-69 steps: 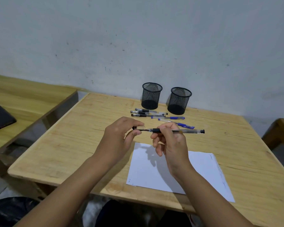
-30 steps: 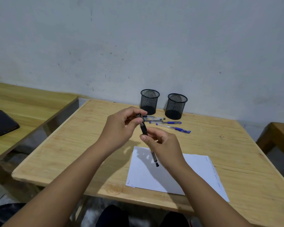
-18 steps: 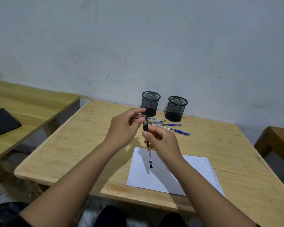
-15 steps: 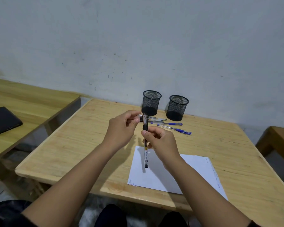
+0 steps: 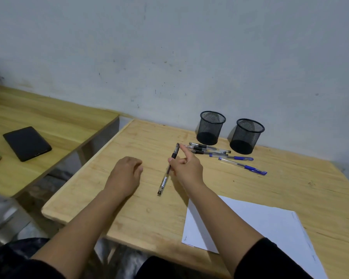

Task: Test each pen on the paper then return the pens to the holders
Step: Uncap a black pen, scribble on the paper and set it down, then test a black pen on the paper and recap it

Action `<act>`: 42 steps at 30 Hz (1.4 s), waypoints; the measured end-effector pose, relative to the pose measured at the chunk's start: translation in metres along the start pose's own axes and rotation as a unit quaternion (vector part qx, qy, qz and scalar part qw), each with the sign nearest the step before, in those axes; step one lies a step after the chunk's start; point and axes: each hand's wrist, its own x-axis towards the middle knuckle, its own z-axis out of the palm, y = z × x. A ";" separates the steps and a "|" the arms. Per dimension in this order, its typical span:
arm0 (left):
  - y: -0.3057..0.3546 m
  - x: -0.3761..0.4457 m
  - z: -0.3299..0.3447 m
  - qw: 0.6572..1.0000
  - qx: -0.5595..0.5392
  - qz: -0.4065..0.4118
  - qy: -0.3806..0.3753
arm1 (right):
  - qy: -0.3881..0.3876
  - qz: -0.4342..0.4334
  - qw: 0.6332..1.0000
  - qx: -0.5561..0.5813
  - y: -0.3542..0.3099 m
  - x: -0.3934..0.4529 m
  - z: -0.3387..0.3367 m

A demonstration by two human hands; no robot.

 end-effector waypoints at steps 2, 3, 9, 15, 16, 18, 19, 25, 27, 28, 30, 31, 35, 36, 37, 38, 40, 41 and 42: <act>-0.007 0.000 0.004 0.999 -0.007 0.011 0.031 | -0.008 0.010 0.999 -0.032 0.001 0.010 0.010; -0.009 0.000 0.006 0.999 -0.012 0.014 0.040 | -0.013 0.016 0.999 -0.043 0.002 0.014 0.015; -0.014 0.006 0.010 0.998 -0.024 0.018 0.061 | -0.034 0.019 0.991 -0.127 0.011 0.029 0.030; -0.015 0.004 0.014 0.997 -0.026 0.025 0.068 | -0.014 0.007 0.982 -0.186 0.015 0.033 0.036; -0.015 0.005 0.013 0.997 -0.030 0.024 0.068 | -0.013 0.003 0.980 -0.200 0.016 0.034 0.036; -0.014 0.004 0.013 0.997 -0.034 0.024 0.068 | -0.019 0.001 0.978 -0.207 0.017 0.033 0.037; -0.014 0.004 0.013 0.997 -0.033 0.025 0.067 | -0.028 0.003 0.980 -0.199 0.018 0.034 0.037; -0.009 0.006 0.010 0.998 -0.027 0.007 0.049 | -0.046 -0.043 0.967 -0.247 0.016 0.036 0.014; 0.001 0.010 0.010 0.999 -0.020 0.008 0.035 | -0.058 -0.093 0.937 -0.332 0.014 0.039 -0.005; 0.009 0.013 0.012 0.999 -0.018 0.013 0.031 | -0.070 -0.118 0.908 -0.397 0.013 0.041 -0.015; 0.029 0.019 0.016 0.999 -0.013 0.035 0.033 | -0.067 -0.160 0.861 -0.478 0.011 0.043 -0.033; 0.041 0.023 0.019 0.998 -0.009 0.046 0.035 | -0.048 -0.165 0.860 -0.480 0.011 0.046 -0.041; 0.079 0.040 0.036 0.993 0.035 0.110 0.040 | 0.010 -0.200 0.834 -0.514 0.008 0.054 -0.069; 0.086 0.044 0.042 0.989 0.052 0.129 0.044 | 0.012 -0.212 0.823 -0.527 0.008 0.055 -0.075; 0.093 0.048 0.048 0.986 0.068 0.145 0.045 | 0.018 -0.226 0.817 -0.530 0.009 0.056 -0.080; 0.099 0.052 0.053 0.983 0.083 0.160 0.045 | 0.025 -0.244 0.811 -0.532 0.012 0.059 -0.085; 0.109 0.058 0.062 0.977 0.107 0.181 0.042 | 0.045 -0.275 0.797 -0.536 0.017 0.061 -0.092; 0.114 0.060 0.065 0.974 0.127 0.186 0.034 | 0.052 -0.283 0.793 -0.538 0.020 0.064 -0.095; 0.116 0.062 0.068 0.970 0.149 0.189 0.032 | 0.054 -0.289 0.788 -0.541 0.022 0.065 -0.096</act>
